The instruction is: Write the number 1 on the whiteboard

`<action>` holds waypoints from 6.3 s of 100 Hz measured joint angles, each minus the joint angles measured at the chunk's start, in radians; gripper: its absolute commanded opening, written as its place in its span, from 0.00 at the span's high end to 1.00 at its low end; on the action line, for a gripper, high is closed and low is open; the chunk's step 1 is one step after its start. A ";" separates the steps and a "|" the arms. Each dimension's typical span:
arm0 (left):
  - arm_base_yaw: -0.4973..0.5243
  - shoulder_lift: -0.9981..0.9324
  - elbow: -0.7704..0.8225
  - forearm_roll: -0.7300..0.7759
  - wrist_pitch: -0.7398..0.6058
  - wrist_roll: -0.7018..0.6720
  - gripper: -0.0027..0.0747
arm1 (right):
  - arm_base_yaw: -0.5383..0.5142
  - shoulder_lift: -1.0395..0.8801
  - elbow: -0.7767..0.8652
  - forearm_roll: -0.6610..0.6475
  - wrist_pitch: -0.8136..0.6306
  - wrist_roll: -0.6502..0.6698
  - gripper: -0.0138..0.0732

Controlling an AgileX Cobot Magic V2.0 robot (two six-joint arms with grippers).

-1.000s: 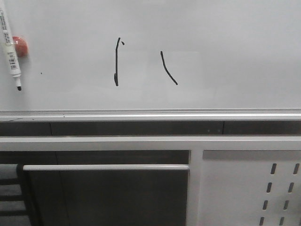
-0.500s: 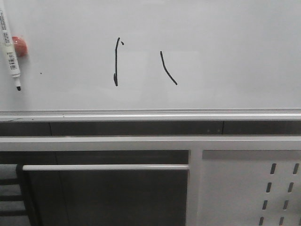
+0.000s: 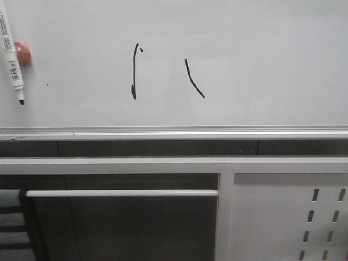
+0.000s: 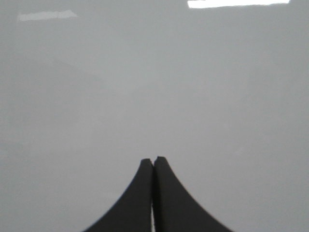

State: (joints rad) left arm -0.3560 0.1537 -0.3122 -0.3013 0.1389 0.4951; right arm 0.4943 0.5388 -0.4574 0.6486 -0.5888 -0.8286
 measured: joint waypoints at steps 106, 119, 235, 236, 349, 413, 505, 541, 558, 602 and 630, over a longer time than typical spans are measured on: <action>0.000 -0.160 -0.006 0.101 0.323 0.002 0.99 | -0.265 -0.423 0.160 -0.008 0.523 -0.002 0.93; 0.000 -0.160 -0.006 0.101 0.359 0.002 0.99 | -0.289 -0.469 0.160 -0.008 0.596 -0.002 0.93; 0.043 -0.160 -0.006 0.101 0.363 0.002 0.99 | -0.308 -0.550 0.239 -0.008 0.705 -0.002 0.93; 0.046 -0.160 -0.006 0.101 0.363 0.002 0.99 | -0.308 -0.550 0.239 -0.008 0.705 -0.002 0.93; 0.133 -0.160 0.056 0.101 0.365 0.002 0.99 | -0.308 -0.550 0.244 -0.008 0.707 -0.002 0.93; 0.135 -0.160 0.056 0.101 0.365 0.002 0.99 | -0.314 -0.550 0.453 -0.853 0.641 1.039 0.93; 0.135 -0.160 0.056 0.101 0.365 0.002 0.99 | -0.769 -0.550 0.470 -0.743 0.808 0.966 0.93; 0.135 -0.160 0.056 0.101 0.365 0.002 0.99 | -0.685 -0.550 0.470 -0.665 0.879 0.813 0.93; 0.135 -0.160 0.056 0.101 0.365 0.002 0.99 | -0.646 -0.550 0.470 -0.664 0.904 0.810 0.93; 0.135 -0.160 0.056 0.101 0.365 0.002 0.99 | -0.608 -0.550 0.470 -0.664 0.921 0.809 0.93; 0.135 -0.160 0.056 0.101 0.365 0.002 0.99 | -0.608 -0.550 0.470 -0.664 0.921 0.809 0.93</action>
State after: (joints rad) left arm -0.2210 -0.0064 -0.2564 -0.2006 0.5037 0.4973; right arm -0.1132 -0.0113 0.0122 -0.0150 0.3321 -0.0198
